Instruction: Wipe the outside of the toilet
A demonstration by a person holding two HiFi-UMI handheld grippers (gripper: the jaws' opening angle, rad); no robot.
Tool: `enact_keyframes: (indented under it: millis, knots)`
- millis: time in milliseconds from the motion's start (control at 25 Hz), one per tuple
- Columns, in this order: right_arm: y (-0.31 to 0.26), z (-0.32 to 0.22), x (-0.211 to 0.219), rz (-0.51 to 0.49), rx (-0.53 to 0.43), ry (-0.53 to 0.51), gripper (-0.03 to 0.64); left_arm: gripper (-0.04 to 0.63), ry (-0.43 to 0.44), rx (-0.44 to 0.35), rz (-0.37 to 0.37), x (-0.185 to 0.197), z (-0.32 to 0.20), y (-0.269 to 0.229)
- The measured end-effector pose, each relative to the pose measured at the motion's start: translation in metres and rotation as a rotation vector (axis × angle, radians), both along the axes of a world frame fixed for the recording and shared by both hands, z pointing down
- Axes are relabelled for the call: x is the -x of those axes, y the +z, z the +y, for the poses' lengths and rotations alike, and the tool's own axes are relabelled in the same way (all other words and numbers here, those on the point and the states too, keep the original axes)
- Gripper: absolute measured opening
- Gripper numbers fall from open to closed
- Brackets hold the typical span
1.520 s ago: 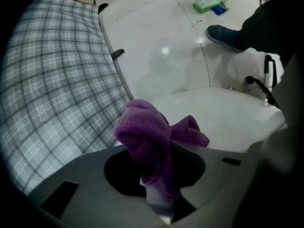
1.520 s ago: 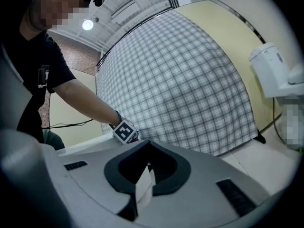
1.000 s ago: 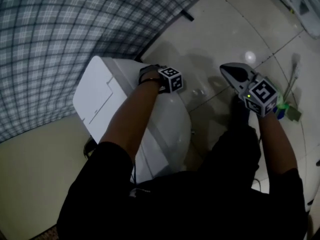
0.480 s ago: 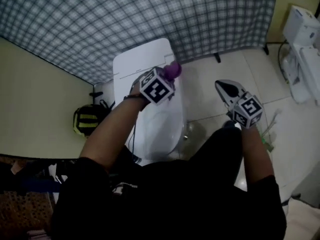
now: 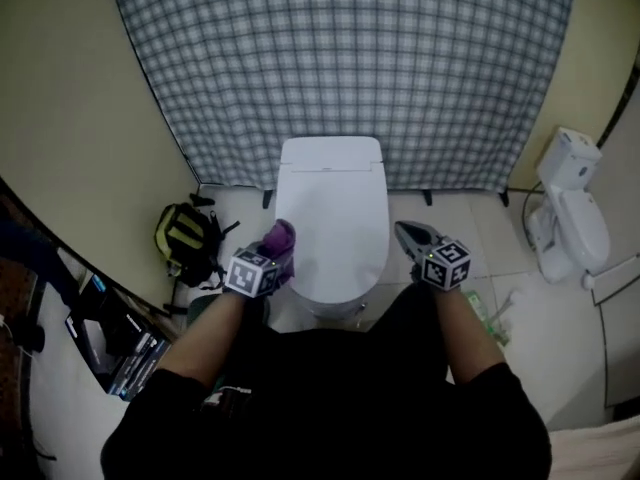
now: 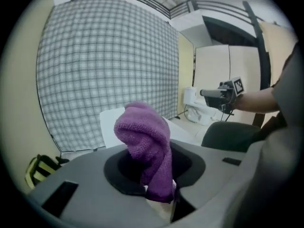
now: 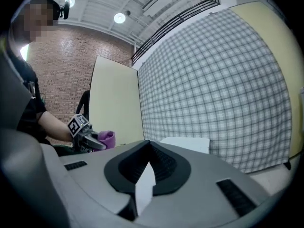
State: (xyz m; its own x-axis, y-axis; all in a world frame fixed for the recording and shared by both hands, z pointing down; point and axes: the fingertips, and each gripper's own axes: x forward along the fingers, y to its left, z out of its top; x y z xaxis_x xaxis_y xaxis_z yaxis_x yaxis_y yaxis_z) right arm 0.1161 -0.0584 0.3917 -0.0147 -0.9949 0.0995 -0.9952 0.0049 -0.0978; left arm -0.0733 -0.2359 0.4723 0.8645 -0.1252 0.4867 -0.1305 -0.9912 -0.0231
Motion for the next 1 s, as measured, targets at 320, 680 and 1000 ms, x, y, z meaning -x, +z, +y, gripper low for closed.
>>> enact_keyframes:
  millis: [320,680,1000]
  knots:
    - [0.071,-0.04,0.087,-0.128,0.118,-0.028,0.006,0.104,-0.048,0.284,0.304,0.058,-0.008,0.036]
    - [0.087,-0.037,0.058,-0.169,0.173,0.024,0.002,0.104,0.155,0.122,0.221,0.032,0.037,0.054]
    - [0.097,-0.04,0.058,-0.097,0.206,-0.009,0.002,0.104,0.131,0.195,0.173,0.017,0.034,0.061]
